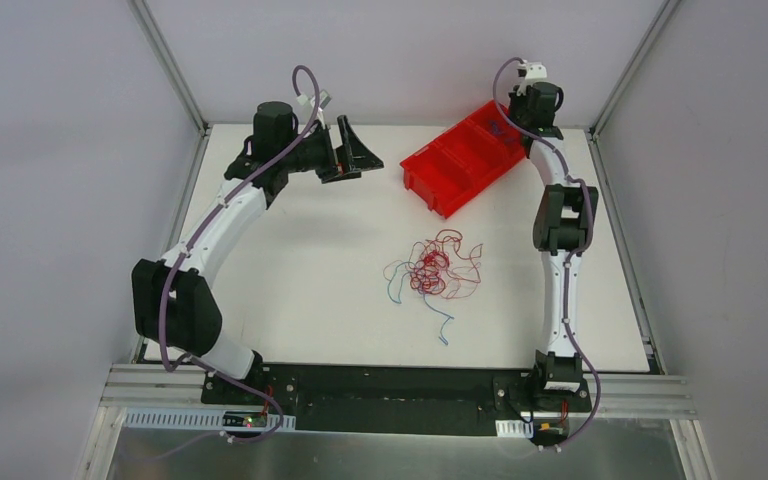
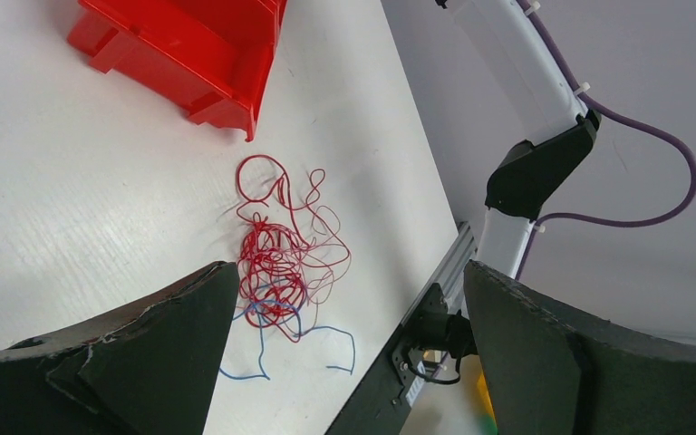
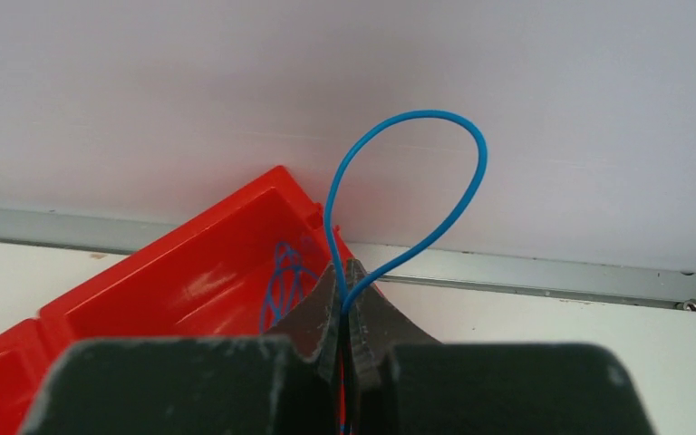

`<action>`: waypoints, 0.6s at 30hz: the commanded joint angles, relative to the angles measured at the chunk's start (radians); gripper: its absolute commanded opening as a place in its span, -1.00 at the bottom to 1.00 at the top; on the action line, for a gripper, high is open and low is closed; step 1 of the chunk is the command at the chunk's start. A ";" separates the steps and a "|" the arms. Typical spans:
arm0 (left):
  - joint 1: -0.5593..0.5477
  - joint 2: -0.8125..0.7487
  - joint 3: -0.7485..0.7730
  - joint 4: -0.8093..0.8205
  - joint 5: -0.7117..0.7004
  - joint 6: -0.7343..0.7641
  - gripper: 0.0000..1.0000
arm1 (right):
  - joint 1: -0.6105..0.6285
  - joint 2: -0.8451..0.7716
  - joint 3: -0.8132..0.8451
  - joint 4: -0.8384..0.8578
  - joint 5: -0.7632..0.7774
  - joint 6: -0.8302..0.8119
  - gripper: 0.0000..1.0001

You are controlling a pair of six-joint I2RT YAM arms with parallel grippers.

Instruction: Untangle the cables

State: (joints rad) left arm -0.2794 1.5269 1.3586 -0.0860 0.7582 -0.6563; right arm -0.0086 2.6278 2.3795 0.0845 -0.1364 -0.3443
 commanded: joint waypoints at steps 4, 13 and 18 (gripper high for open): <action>0.014 0.010 0.003 0.045 0.028 -0.016 0.98 | 0.008 -0.012 -0.015 0.128 0.014 -0.074 -1.00; 0.019 -0.011 0.000 0.014 0.034 0.006 0.98 | 0.007 -0.158 -0.121 0.065 -0.070 -0.050 0.13; 0.022 -0.046 -0.039 -0.009 0.030 0.024 0.98 | 0.003 -0.285 -0.155 -0.007 -0.132 -0.005 0.53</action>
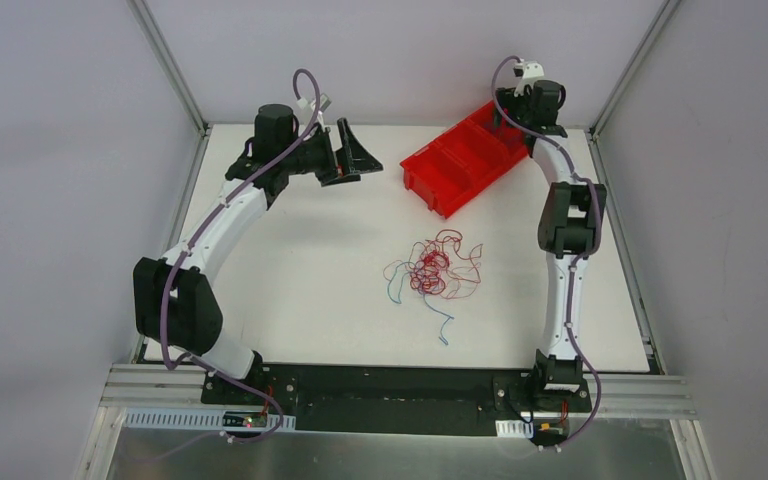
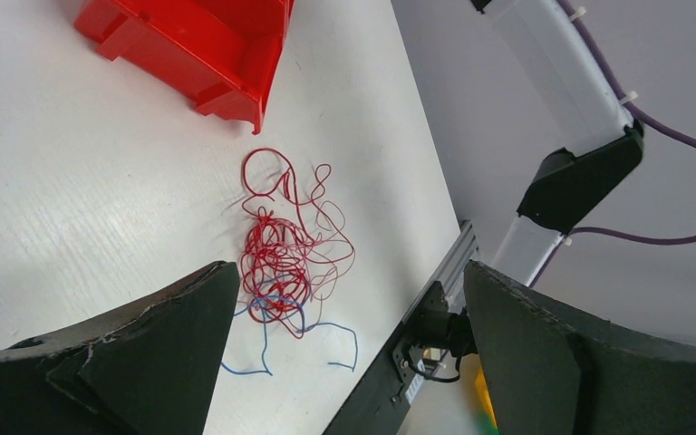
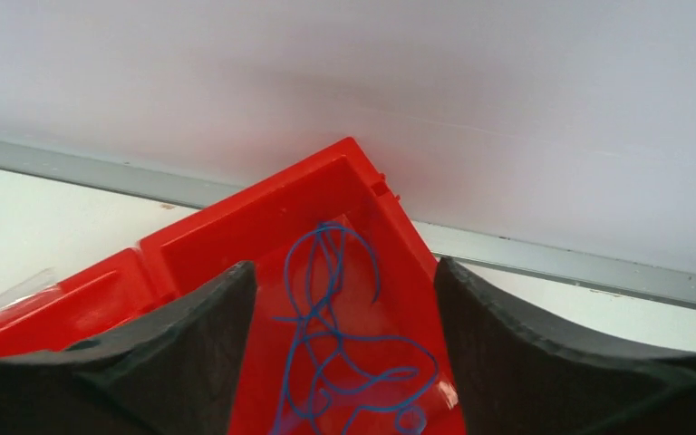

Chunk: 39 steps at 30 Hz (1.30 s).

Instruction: Untangle the cables

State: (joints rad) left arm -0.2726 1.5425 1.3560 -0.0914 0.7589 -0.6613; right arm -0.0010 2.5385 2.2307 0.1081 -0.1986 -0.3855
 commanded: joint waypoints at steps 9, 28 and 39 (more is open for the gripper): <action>0.029 -0.090 -0.107 -0.187 0.068 0.249 0.98 | -0.008 -0.411 -0.053 -0.311 -0.122 0.034 0.87; -0.308 0.147 -0.234 -0.216 0.102 0.622 0.26 | 0.229 -0.991 -0.947 -0.947 -0.520 0.195 0.12; -0.315 0.250 -0.219 -0.038 0.055 0.602 0.12 | 0.302 -0.824 -1.051 -0.765 -0.518 0.334 -0.45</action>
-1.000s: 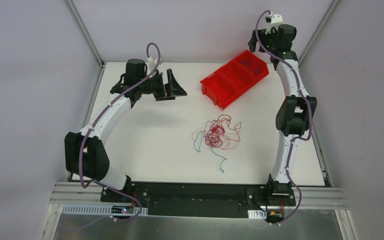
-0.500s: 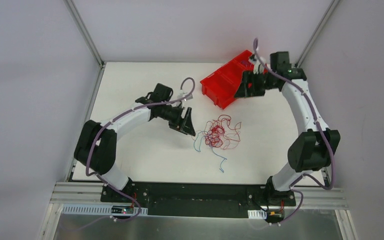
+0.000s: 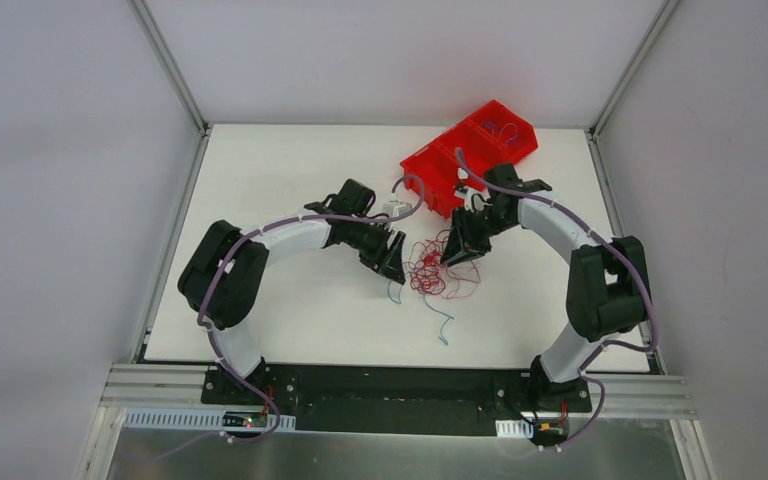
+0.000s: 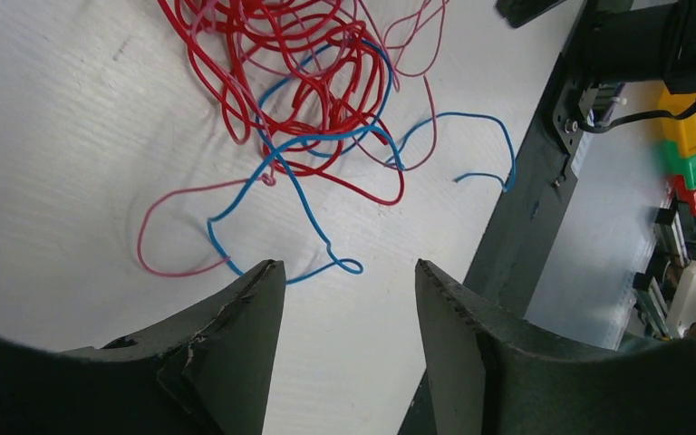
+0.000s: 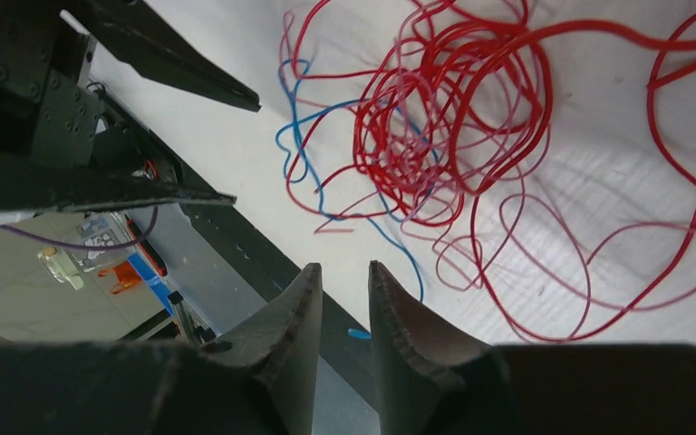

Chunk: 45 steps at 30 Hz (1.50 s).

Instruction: Untangle the cables

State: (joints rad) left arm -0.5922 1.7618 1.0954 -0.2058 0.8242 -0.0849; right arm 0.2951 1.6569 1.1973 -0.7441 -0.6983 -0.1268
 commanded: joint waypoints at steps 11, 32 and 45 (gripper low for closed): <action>-0.017 0.129 0.058 0.098 -0.007 -0.061 -0.16 | 0.054 0.222 0.027 0.170 0.083 0.073 -0.47; 0.369 -0.321 0.850 -0.219 0.362 -0.298 -1.00 | 0.072 0.294 0.059 0.122 0.352 -0.071 -0.68; 0.482 -0.244 0.996 0.282 0.248 -0.716 -1.00 | 0.076 0.201 0.108 0.028 0.300 -0.154 -0.55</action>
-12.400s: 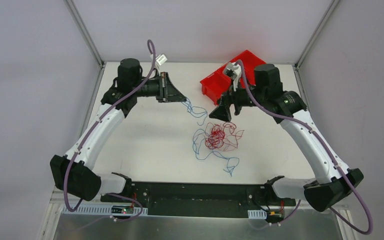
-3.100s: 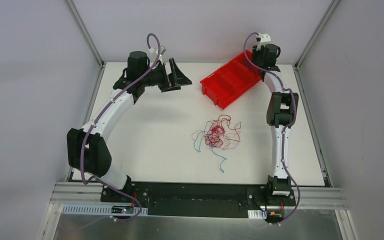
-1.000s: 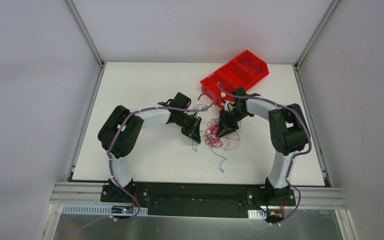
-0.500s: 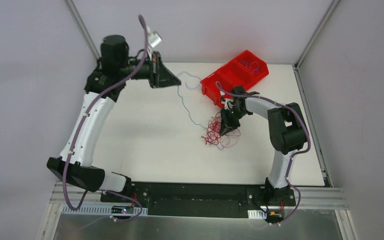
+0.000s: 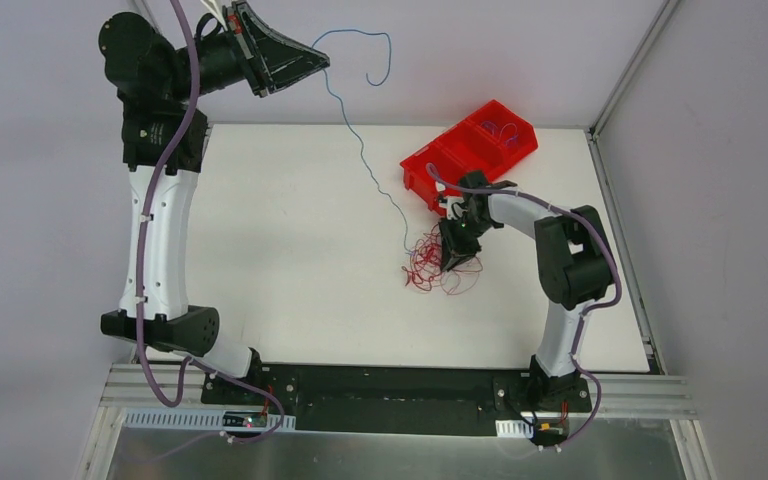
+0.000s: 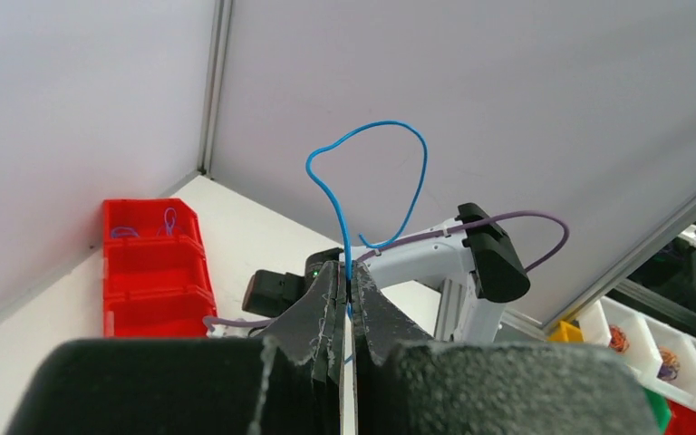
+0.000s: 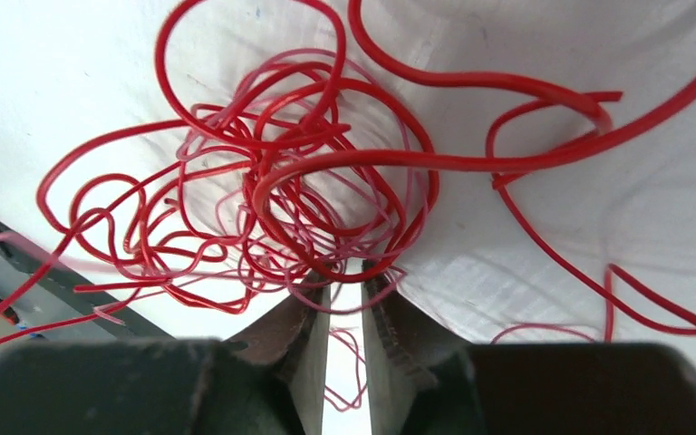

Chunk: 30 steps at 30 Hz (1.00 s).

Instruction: Untangle the cables

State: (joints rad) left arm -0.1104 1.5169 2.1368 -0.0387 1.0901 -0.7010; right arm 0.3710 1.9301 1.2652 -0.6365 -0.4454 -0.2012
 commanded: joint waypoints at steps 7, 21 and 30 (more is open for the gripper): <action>0.000 -0.028 -0.131 0.202 -0.050 -0.168 -1.00 | -0.002 -0.339 0.147 -0.133 -0.116 -0.188 0.37; 0.000 -0.037 -0.147 0.220 -0.063 -0.180 -1.00 | 0.157 -0.409 0.111 0.220 -0.293 -0.107 0.79; 0.001 -0.049 -0.170 0.165 -0.081 -0.130 -1.00 | 0.230 -0.357 0.099 0.339 -0.174 -0.060 -0.77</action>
State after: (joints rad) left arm -0.1104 1.5143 1.9797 0.1200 1.0348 -0.8696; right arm 0.5938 1.5959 1.3293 -0.3901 -0.6548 -0.3000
